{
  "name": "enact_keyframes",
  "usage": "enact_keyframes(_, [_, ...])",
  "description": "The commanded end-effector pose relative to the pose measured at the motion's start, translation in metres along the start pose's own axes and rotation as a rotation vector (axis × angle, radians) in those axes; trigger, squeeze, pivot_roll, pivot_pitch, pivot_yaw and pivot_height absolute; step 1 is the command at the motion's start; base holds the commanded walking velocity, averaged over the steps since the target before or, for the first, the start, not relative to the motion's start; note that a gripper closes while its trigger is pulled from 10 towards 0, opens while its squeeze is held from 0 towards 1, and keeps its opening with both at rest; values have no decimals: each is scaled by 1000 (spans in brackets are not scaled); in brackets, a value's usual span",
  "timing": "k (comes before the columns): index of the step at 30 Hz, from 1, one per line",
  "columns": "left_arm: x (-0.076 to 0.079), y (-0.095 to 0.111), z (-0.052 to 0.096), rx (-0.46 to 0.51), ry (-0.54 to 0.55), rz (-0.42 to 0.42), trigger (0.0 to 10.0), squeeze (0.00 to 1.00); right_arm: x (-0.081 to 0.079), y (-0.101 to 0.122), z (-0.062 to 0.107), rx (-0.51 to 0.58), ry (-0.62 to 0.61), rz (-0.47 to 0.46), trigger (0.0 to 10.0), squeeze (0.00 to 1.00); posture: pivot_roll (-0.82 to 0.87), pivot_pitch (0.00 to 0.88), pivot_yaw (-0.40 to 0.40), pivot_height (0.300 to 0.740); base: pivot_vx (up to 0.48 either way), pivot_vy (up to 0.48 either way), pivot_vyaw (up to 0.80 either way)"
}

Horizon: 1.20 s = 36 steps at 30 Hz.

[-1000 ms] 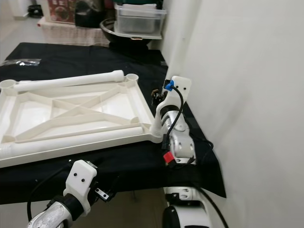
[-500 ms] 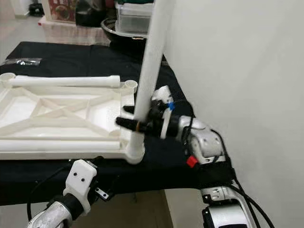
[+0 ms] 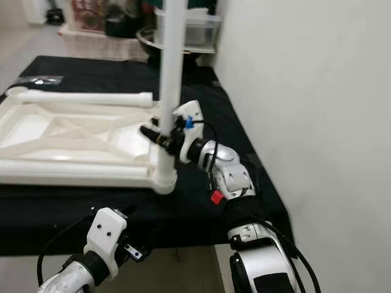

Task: Building children table

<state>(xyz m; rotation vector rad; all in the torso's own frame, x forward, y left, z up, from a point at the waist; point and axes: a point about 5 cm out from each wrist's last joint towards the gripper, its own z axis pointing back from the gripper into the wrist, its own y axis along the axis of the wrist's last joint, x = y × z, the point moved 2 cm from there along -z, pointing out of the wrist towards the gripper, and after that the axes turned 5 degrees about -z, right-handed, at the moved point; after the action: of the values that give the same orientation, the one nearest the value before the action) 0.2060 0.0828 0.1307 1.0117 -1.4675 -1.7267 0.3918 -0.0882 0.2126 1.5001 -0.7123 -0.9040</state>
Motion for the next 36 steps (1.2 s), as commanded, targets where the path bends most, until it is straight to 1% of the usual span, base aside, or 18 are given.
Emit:
enact_keyframes(1, [0,-3,1,-14,-2,-12,10000,0,33,-11,10,-87,-304,15,0,0,111,52,-135,740,0,0,0])
enact_keyframes(2, [-1,-3,1,-14,-2,-12,10000,0,49,-13,24,-86,-602,-9,0,0,107,54,-130,740,0,0,0])
enact_keyframes(7, [-1,-3,0,-12,-5,-20,10000,0,36,-17,37,-8,-769,-99,0,0,113,52,-131,740,0,0,0])
enact_keyframes(8, [-2,-3,-1,-12,-4,-21,10000,0,29,-16,34,25,-759,-141,5804,0,114,53,-127,740,0,0,0])
enact_keyframes(10, [-2,-3,-1,-12,-2,-22,10000,0,20,-15,30,58,-755,-194,5804,0,114,53,-127,740,0,0,0])
enact_keyframes(11, [-2,-3,-1,-11,-2,-22,10000,0,16,-14,26,70,-728,-205,10000,392,118,55,-128,740,0,0,0])
enact_keyframes(12, [-2,-3,-1,-11,-3,-23,10000,0,8,-11,23,92,-694,-206,10000,1000,116,58,-124,740,0,0,0])
enact_keyframes(17, [-2,-2,-2,-9,-8,-20,10000,0,-4,-2,17,140,-642,-173,10000,1000,112,58,-126,740,0,0,0])
enact_keyframes(18, [-1,-2,-2,-11,-9,-20,10000,0,-9,4,13,176,-561,-185,10000,478,106,57,-129,740,0,0,0])
enact_keyframes(20, [-1,-3,-2,-12,-9,-20,10000,0,-12,8,11,202,-508,-191,10000,478,106,58,-130,740,0,0,0])
enact_keyframes(21, [-1,-3,-2,-12,-9,-19,10000,0,-14,13,10,228,-424,-216,10000,0,108,59,-132,740,0,0,0])
enact_keyframes(27, [-1,-2,-2,-9,-5,-17,10000,0,-11,28,13,281,-192,-167,10000,0,108,58,-132,740,0,0,0])
enact_keyframes(29, [-1,-3,-2,-9,-5,-16,10000,0,-13,29,15,247,-13,-153,10000,0,105,56,-133,740,0,0,0])
enact_keyframes(30, [-1,-2,-2,-8,-6,-16,10000,0,-17,25,21,171,200,-126,10000,0,106,53,-134,740,0,0,0])
enact_keyframes(31, [-1,-2,-2,-8,-6,-16,10000,0,-17,25,21,171,200,-126,10000,0,106,53,-134,740,0,0,0])
enact_keyframes(32, [-1,-2,-2,-7,-6,-15,10000,0,-26,16,35,54,460,-82,10000,0,111,54,-135,740,0,0,0])
enact_keyframes(33, [-1,-2,-2,-7,-6,-15,10000,0,-26,16,35,54,460,-82,10000,0,111,54,-135,740,0,0,0])
enact_keyframes(36, [0,-2,-2,-7,-4,-16,10000,0,-43,-3,59,-126,828,-48,10000,0,115,59,-138,740,0,0,0])
